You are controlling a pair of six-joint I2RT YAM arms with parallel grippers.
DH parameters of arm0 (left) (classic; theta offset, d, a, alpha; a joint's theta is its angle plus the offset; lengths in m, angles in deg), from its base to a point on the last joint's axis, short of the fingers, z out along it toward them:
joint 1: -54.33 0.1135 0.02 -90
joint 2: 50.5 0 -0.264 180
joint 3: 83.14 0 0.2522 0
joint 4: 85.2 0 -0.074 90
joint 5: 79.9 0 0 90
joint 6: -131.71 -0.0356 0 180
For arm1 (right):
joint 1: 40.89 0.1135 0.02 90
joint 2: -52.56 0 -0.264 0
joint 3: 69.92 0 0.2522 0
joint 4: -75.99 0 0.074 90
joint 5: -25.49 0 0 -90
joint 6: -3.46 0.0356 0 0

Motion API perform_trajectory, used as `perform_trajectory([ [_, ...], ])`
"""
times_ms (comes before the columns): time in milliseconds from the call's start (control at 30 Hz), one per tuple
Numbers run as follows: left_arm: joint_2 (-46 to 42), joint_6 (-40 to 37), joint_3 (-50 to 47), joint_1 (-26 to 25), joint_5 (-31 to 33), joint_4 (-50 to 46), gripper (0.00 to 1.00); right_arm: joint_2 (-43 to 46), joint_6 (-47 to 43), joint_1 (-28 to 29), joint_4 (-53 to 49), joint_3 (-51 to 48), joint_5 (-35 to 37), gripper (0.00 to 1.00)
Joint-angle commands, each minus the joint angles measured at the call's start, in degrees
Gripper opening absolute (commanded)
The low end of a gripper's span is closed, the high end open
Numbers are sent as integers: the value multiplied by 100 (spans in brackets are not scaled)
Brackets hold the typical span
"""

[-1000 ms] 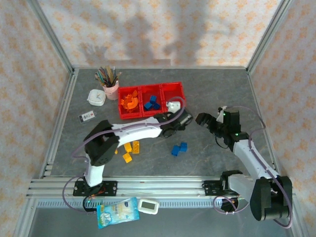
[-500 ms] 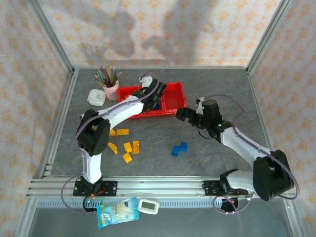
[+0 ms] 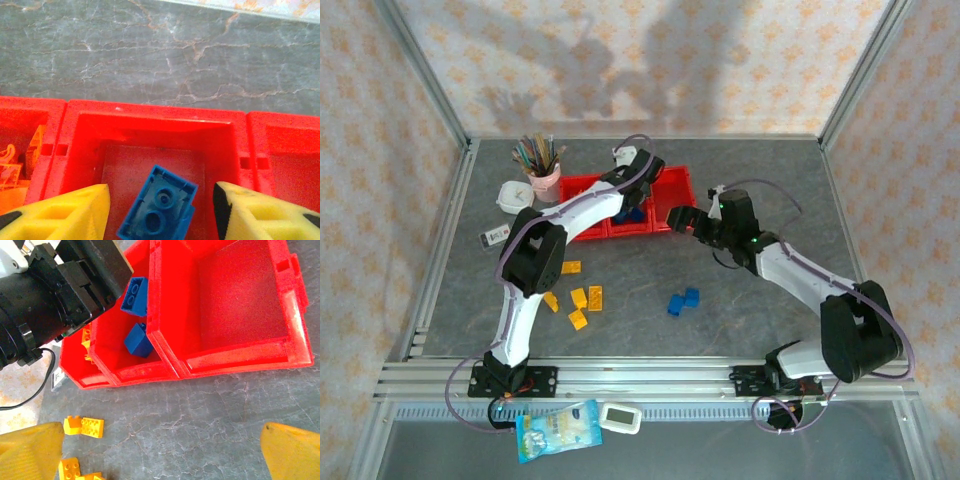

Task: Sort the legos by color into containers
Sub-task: Place the lego in the container, then pick up the lego from the bottom-center of the table.

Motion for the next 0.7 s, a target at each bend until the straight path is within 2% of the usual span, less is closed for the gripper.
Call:
perform_trajectory([
  [0, -128, -26, 265, 71, 59, -408, 61, -14, -143, 38, 27, 186, 16, 100],
  [133, -694, -2, 72, 61, -20, -501, 63, -83, -434, 42, -401, 303, 151, 100],
  [333, -1986, 31, -930, -127, -360, -381, 68, -52, -700, 86, -1091, 422, 374, 100],
  [533, -3412, 79, -2383, -784, -428, -141, 77, 206, -605, 197, -1917, 389, 995, 100],
  [667, -4196, 344, -3354, -1198, -717, 112, 83, 482, -424, 332, -2358, 234, 1415, 100],
])
